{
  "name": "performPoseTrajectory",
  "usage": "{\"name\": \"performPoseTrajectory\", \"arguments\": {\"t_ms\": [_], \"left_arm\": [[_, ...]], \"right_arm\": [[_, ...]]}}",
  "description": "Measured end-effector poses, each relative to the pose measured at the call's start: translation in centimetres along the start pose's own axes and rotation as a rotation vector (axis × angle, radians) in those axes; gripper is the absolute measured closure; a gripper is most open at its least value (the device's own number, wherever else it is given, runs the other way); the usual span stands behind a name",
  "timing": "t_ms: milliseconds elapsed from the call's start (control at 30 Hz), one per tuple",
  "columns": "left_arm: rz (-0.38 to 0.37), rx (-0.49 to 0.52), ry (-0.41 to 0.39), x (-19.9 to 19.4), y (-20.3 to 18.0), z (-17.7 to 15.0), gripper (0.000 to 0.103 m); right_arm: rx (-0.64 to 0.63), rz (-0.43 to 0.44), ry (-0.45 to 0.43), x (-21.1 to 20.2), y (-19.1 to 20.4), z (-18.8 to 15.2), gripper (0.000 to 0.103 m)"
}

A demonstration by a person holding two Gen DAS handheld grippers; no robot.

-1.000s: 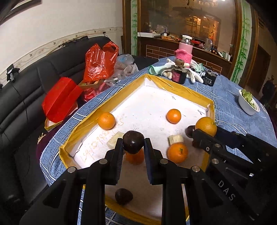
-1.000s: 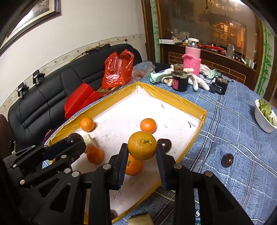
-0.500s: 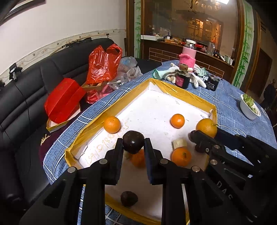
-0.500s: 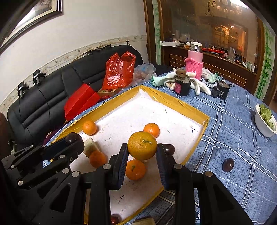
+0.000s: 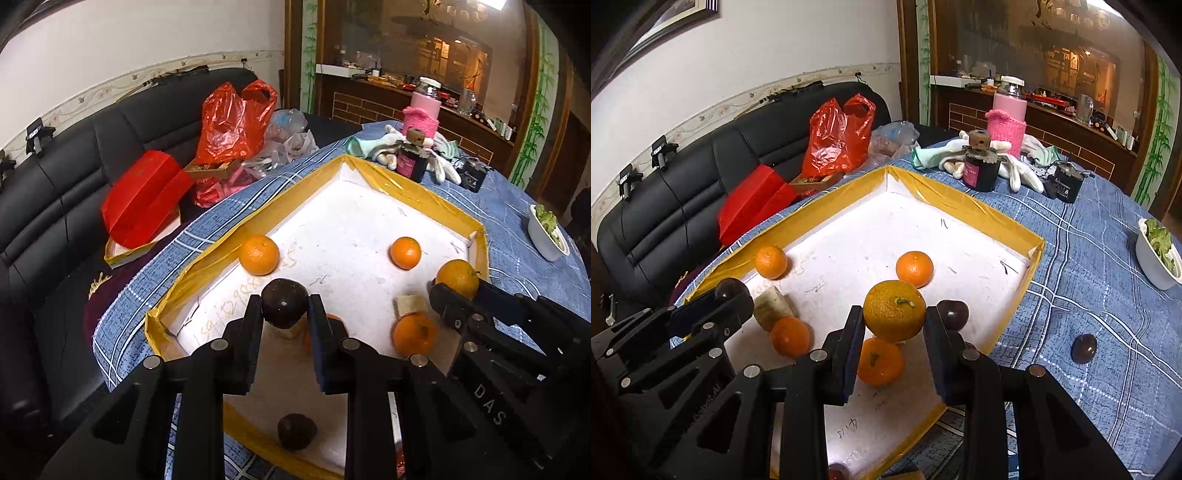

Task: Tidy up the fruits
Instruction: 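Open both tools to release the orange and plum into the tray, then grasp the last dark plum with the right tool while the left tool approaches the cream block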

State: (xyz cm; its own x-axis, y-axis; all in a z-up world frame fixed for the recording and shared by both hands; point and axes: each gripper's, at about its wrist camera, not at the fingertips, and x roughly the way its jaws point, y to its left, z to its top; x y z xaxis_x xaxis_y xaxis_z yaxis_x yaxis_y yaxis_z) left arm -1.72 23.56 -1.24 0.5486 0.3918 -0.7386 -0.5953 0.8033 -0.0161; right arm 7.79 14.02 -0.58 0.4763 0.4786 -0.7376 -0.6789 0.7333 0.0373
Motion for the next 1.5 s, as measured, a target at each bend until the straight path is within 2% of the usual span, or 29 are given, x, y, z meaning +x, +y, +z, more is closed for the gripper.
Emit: {"name": "performPoseTrajectory", "arguments": {"t_ms": [100, 167, 200, 233, 300, 333, 400, 500, 567, 600, 700, 800, 900, 1000, 1100, 1200, 1267, 1333, 1500], "left_arm": [[-0.009, -0.010, 0.034, 0.8, 0.2, -0.1, 0.078], [-0.001, -0.017, 0.033, 0.9, 0.3, -0.1, 0.073], [0.009, -0.016, 0.028, 0.8, 0.2, -0.1, 0.068], [0.015, -0.017, 0.021, 0.7, 0.3, -0.1, 0.065], [0.029, -0.028, 0.012, 0.4, 0.4, 0.0, 0.052], [0.028, -0.036, 0.006, 0.1, 0.5, 0.1, 0.049], [0.026, -0.037, -0.005, -0.3, 0.5, 0.1, 0.037], [0.021, 0.001, -0.048, -1.7, -0.4, -0.2, 0.032], [-0.030, 0.029, -0.058, -2.9, -1.5, -0.5, 0.031], [-0.090, 0.052, -0.063, -3.7, -2.5, -0.9, 0.027], [-0.221, 0.157, -0.078, -5.3, -5.8, -2.3, 0.026], [-0.325, 0.277, -0.092, -6.0, -9.3, -4.1, 0.026], [-0.378, 0.340, -0.078, -5.5, -11.0, -5.6, 0.026], [-0.398, 0.358, -0.017, -4.4, -11.1, -6.7, 0.026], [-0.377, 0.378, -0.013, -4.3, -10.8, -7.8, 0.026], [-0.398, 0.390, 0.006, -3.9, -10.5, -8.9, 0.026], [-0.387, 0.392, 0.029, -3.1, -10.4, -9.2, 0.029], [-0.385, 0.402, 0.019, -3.3, -10.4, -9.4, 0.032], [-0.395, 0.430, 0.046, -2.9, -10.5, -9.4, 0.034]], "right_arm": [[0.009, -0.002, 0.011, 0.5, -0.1, 0.0, 0.068], [0.011, 0.001, 0.018, 0.7, -0.1, 0.0, 0.053], [0.013, -0.001, 0.009, 0.6, -0.1, 0.0, 0.042], [0.017, 0.002, 0.003, 0.5, -0.2, 0.0, 0.039], [0.017, -0.005, -0.002, 0.2, -0.3, 0.0, 0.039], [0.019, -0.006, -0.004, 0.0, -0.4, 0.1, 0.038], [0.028, -0.006, -0.011, -0.6, -0.9, 0.0, 0.033], [0.026, -0.002, -0.038, -2.4, -2.0, -0.4, 0.024], [0.023, -0.028, -0.052, -3.8, -3.2, -1.0, 0.019], [0.026, -0.045, -0.060, -4.6, -4.2, -1.4, 0.017], [0.072, -0.113, -0.075, -6.1, -8.3, -2.5, 0.017], [0.160, -0.171, -0.042, -6.0, -13.2, -3.5, 0.017], [0.204, -0.182, -0.024, -5.4, -16.3, -4.8, 0.017], [0.182, -0.159, -0.028, -4.8, -17.1, -5.6, 0.018], [0.137, -0.159, -0.026, -3.4, -16.8, -5.4, 0.021], [0.090, -0.159, 0.000, -1.5, -16.4, -5.0, 0.025], [0.080, -0.163, 0.022, -0.2, -16.7, -4.8, 0.036], [0.083, -0.161, 0.050, 1.0, -17.2, -4.7, 0.043], [0.089, -0.138, 0.066, 2.4, -17.3, -4.9, 0.043]]}}
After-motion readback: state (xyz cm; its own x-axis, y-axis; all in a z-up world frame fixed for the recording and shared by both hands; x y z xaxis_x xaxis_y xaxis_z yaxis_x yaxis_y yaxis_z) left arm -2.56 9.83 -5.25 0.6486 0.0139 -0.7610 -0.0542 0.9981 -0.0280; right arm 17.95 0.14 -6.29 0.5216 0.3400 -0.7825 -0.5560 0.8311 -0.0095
